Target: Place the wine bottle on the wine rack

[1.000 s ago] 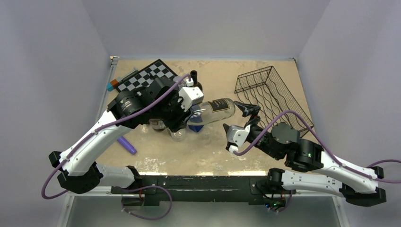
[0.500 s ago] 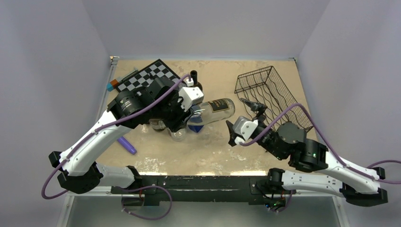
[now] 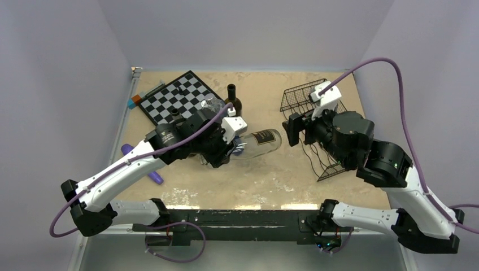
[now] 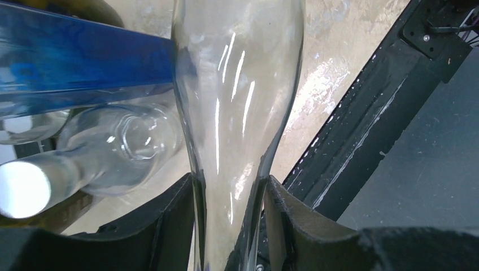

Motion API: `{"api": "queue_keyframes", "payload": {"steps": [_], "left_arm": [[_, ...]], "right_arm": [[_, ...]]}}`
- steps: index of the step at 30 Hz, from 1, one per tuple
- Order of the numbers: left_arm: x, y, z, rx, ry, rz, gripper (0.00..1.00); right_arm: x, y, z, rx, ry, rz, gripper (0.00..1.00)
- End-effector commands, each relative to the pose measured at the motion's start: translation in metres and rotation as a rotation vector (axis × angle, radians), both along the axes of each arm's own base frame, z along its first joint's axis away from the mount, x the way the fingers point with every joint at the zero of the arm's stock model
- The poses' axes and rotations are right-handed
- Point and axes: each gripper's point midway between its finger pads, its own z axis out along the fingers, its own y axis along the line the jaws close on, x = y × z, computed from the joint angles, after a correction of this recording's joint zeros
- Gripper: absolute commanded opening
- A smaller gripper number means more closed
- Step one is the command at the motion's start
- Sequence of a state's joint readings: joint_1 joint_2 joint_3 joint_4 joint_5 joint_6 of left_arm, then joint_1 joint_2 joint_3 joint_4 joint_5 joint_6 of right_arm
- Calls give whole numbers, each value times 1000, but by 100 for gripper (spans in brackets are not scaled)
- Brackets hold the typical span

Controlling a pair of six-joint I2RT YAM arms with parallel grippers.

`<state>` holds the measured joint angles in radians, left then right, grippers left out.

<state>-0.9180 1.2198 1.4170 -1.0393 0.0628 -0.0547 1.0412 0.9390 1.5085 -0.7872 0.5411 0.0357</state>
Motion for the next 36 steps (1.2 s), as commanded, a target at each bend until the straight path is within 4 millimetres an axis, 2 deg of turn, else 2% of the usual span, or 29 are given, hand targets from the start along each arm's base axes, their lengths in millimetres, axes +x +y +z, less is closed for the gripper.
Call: {"api": "queue_keyframes", "payload": {"steps": [1,4,8,13,17,24,29,31,36], "left_arm": [[11,-57,73,-408,-178,-17,0],[4,-78,63,-460,-168,-41,0],[-4,-110,36,-479,-141,-82,0],[0,-140,5,-452,-143,-83,0],[1,-160,-8,-451,-136,-110,0],[2,-192,-18,-472,-129,-160,0],[-5,-211,-18,-506,-107,-216,0],[-7,-220,-11,-545,-120,-231,0],[-9,-222,4,-597,-145,-234,0]], "right_arm": [[-4,-42,-42,172,272,-267,83],[-7,-63,-68,196,361,-365,73],[-14,-81,-94,181,437,-448,71],[-22,-90,-109,169,482,-478,71],[-35,-99,-113,160,520,-503,70],[-56,-117,-124,193,548,-545,68],[-60,-124,-127,194,548,-568,68],[-60,-125,-127,185,543,-571,68],[-57,-120,-128,175,557,-568,68]]}}
